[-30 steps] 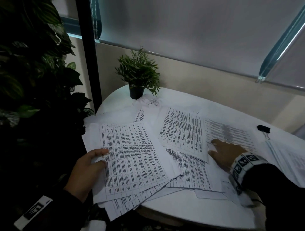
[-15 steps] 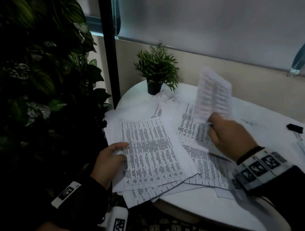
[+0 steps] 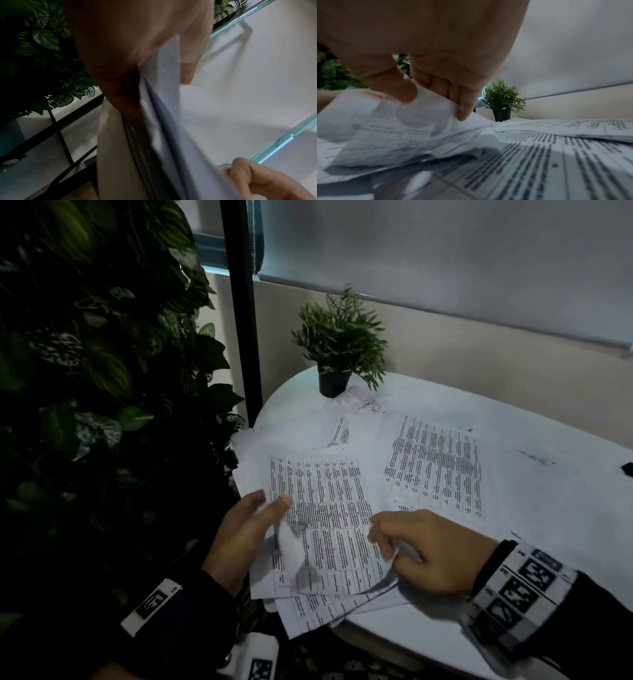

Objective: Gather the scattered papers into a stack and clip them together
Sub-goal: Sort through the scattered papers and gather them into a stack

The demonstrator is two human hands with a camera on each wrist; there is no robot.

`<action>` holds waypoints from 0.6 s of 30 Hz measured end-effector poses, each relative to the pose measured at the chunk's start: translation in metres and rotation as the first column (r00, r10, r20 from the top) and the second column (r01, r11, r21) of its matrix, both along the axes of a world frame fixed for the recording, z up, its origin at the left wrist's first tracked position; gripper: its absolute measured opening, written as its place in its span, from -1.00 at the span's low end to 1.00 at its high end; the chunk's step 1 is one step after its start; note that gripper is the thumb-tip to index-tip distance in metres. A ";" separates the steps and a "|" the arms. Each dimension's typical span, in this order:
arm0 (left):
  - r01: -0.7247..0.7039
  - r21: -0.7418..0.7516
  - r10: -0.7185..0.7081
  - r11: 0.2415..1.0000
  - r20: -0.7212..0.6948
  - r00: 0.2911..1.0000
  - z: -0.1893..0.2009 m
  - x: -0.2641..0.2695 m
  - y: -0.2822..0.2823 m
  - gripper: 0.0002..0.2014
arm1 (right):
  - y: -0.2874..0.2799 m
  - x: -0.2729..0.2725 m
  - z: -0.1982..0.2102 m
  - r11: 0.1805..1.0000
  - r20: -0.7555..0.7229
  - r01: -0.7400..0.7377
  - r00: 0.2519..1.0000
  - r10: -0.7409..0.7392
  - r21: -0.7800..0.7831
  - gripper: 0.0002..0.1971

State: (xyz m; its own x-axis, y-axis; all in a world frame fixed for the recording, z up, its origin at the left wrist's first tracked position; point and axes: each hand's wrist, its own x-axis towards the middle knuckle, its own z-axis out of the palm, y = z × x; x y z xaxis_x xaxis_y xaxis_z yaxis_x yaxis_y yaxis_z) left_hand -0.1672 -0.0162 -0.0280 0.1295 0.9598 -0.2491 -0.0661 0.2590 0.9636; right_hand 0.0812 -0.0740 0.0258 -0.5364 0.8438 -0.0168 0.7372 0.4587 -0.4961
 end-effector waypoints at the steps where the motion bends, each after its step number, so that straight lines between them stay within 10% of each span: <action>1: -0.028 0.046 0.031 0.999 -0.048 0.998 -0.001 -0.001 0.000 -0.48 | 0.000 0.002 0.000 0.999 -0.024 0.040 0.999 -0.041 -0.025 -0.81; 6: -0.055 0.384 0.062 0.922 -0.007 0.998 0.018 -0.003 -0.003 -0.30 | 0.016 0.013 0.004 0.813 -0.330 0.537 0.743 -0.582 -0.225 -0.47; 9: -0.049 0.550 -0.013 0.834 0.108 0.994 0.034 -0.005 -0.004 -0.21 | 0.022 0.012 0.008 0.762 -0.531 0.535 0.552 -0.642 -0.365 -0.09; 15: -0.160 0.630 0.030 0.760 0.212 0.977 0.054 0.006 -0.015 -0.67 | 0.009 -0.006 0.033 0.828 -0.858 0.547 0.362 -0.366 -0.122 -0.76; 18: -0.110 0.632 -0.007 0.767 0.179 0.984 0.049 0.009 -0.015 -0.70 | 0.003 -0.012 0.032 0.837 -0.879 0.540 0.352 -0.321 -0.089 -0.71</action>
State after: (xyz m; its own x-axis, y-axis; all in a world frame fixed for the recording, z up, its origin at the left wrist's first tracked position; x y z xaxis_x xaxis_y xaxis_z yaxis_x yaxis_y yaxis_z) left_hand -0.1585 -0.0313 0.0213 0.0573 0.8953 0.4418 -0.2300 -0.4188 0.8785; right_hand 0.0688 -0.0712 0.0578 0.2539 0.8856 0.3888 0.1282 0.3676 -0.9211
